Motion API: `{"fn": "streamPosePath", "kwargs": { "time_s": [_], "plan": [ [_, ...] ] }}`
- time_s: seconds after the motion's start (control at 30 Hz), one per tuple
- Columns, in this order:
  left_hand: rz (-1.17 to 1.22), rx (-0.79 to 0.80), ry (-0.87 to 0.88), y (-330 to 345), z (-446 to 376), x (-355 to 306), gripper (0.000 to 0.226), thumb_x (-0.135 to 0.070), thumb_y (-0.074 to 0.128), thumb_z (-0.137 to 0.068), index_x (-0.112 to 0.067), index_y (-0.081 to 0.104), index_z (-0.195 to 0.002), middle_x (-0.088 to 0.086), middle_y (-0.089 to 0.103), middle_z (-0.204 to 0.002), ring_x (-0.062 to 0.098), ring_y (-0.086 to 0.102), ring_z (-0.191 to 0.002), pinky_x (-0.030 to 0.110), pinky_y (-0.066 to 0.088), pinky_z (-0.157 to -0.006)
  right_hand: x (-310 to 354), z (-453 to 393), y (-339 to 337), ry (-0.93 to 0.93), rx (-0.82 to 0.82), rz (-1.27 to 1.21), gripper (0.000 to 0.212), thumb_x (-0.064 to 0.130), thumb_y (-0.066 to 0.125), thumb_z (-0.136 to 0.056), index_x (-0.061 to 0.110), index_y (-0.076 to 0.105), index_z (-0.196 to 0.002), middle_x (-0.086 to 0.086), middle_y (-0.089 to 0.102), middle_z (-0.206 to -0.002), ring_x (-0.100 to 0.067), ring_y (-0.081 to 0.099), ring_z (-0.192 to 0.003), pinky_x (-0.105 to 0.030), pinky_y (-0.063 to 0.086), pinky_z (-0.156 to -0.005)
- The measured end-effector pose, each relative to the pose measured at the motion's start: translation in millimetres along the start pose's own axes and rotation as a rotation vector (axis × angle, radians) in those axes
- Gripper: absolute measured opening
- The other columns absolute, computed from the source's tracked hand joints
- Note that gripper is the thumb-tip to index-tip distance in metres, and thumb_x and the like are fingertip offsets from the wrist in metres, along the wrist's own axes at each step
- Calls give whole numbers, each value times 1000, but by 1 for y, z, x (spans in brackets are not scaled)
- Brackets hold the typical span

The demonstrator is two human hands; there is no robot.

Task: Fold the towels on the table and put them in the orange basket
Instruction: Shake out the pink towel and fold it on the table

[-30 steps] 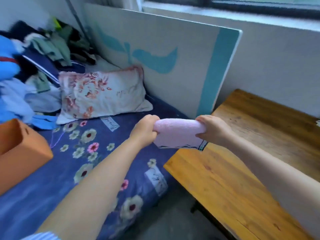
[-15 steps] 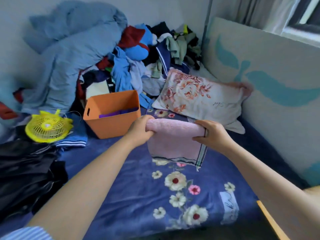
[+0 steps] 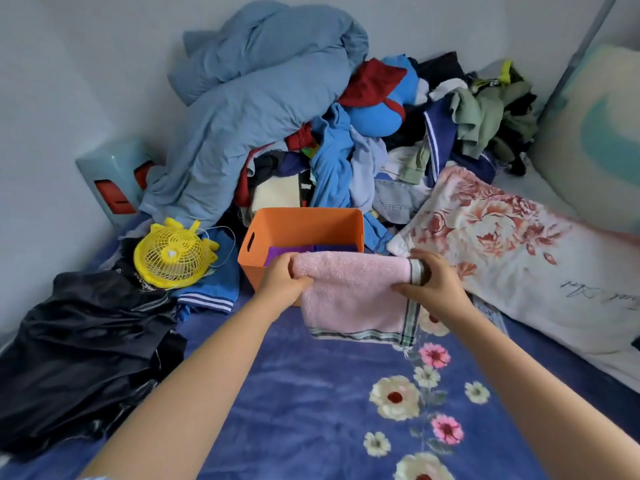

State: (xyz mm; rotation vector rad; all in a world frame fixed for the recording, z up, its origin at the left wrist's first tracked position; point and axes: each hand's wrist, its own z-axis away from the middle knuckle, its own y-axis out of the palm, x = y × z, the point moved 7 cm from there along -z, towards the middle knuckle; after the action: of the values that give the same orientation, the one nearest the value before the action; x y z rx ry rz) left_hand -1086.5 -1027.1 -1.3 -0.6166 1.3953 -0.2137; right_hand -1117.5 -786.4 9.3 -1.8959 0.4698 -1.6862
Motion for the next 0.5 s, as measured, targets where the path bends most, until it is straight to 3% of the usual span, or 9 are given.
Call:
{"fn": "streamPosePath", "kwargs": {
  "time_s": [0.13,0.23,0.3,0.4,0.43,0.5],
  "plan": [
    [86,-52,-57,-9,-68,11,25,-4,59,-84,-8,61,-108,-9,56,-83,9,52,-81,12,38,-59,0,-73,21,60,-7,-235,46,5,75,-71,3,58,-114,-8,49,-131,-26,52,-110,-42,48,-94],
    [144,-130,-100,-20,-108,24,28,-9,54,-88,-17,55,-115,-15,52,-82,11,50,-88,12,39,-64,8,-120,44,35,12,-312,32,1,70,-74,21,57,-97,-11,59,-112,-27,56,-100,-46,48,-90],
    [177,-178,-105,-28,-137,34,31,-10,51,-90,-20,50,-119,-13,50,-84,12,48,-91,16,40,-66,16,-153,64,3,36,-320,30,1,66,-78,26,54,-90,-5,61,-97,-23,56,-90,-38,49,-81],
    [158,-229,-89,-39,-174,48,35,-13,48,-92,-18,43,-127,-7,52,-103,11,47,-99,25,38,-81,23,-193,91,-18,45,-347,24,1,59,-83,22,56,-95,-16,62,-99,-29,56,-86,-30,48,-75],
    [138,-247,-93,-42,-188,55,36,-15,46,-92,-15,42,-128,-3,52,-109,12,48,-102,26,38,-83,23,-206,100,-21,45,-352,24,0,57,-84,18,57,-101,-16,62,-98,-25,57,-84,-22,49,-75],
    [84,-289,-139,-48,-217,73,37,-18,43,-94,-8,39,-129,9,53,-118,22,51,-106,30,39,-84,26,-232,124,-36,60,-363,27,0,54,-86,19,56,-105,1,61,-87,-4,53,-76,0,43,-62]
  ]
}}
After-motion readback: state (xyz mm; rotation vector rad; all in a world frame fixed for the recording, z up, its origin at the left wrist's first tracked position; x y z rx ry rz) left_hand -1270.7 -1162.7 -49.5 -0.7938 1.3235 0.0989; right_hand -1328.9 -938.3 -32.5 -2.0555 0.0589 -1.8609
